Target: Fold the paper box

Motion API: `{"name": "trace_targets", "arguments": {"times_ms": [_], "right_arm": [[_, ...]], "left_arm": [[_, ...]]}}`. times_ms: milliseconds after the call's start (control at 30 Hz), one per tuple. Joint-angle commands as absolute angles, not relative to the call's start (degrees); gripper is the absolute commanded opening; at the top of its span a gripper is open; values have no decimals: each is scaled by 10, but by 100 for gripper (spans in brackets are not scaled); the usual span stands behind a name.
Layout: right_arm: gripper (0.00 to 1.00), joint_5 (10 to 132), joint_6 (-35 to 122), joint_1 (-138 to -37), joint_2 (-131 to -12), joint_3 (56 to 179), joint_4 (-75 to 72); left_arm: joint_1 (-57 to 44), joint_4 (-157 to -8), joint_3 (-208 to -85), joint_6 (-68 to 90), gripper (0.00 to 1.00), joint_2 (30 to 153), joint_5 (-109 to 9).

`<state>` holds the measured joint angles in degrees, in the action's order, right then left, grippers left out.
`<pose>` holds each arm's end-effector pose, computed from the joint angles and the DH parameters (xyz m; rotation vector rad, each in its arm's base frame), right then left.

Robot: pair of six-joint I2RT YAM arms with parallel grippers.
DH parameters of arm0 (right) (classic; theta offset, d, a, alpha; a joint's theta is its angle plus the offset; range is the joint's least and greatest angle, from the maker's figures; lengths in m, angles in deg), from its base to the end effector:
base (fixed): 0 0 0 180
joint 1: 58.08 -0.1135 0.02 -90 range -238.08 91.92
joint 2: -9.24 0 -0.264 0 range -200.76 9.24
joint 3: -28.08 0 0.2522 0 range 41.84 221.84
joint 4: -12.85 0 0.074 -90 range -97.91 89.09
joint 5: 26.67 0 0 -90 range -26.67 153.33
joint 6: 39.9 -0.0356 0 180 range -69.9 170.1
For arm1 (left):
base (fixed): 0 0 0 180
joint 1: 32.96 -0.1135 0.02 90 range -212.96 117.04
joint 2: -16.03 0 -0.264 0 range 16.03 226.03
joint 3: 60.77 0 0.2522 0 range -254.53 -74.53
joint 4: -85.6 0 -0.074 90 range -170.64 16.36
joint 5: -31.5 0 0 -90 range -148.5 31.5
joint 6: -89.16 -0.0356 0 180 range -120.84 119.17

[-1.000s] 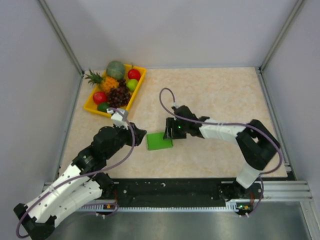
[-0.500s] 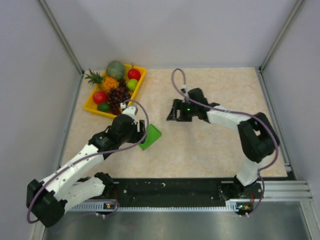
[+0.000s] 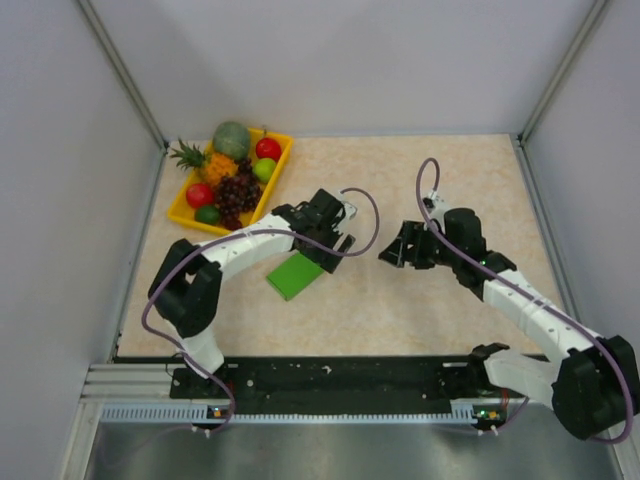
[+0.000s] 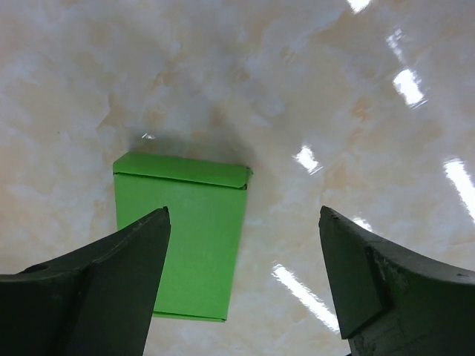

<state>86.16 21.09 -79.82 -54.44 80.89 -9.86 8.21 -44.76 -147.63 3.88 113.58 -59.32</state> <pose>0.2174 0.1016 0.2435 -0.1003 2.2549 0.9252 0.2689 -0.2345 0.2332 0.8233 2.5164 -0.2559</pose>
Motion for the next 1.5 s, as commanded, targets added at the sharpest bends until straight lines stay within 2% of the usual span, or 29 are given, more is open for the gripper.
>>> {"name": "trace_targets", "arguments": {"times_ms": [0,167,367,533,867,1133,1467], "right_arm": [[74,867,235,-800,-469,775,-99],[75,881,232,-799,-456,755,-98],[75,894,227,-799,-453,746,-79],[75,904,222,-799,-456,745,-60],[75,915,214,-800,-462,743,-42],[74,927,210,-799,-471,744,-27],[74,927,214,-800,-466,749,-27]], "left_arm": [[72,-392,-1506,-40,86,1171,-631],[72,-380,-1528,-60,84,1216,-690],[69,-361,-1511,-36,76,1231,-726],[58,-365,-1476,6,74,1219,-731],[-27,-377,-1390,56,64,1175,-712],[-96,-372,-1354,89,65,1131,-767],[-175,-349,-1356,98,63,1118,-728]]}}
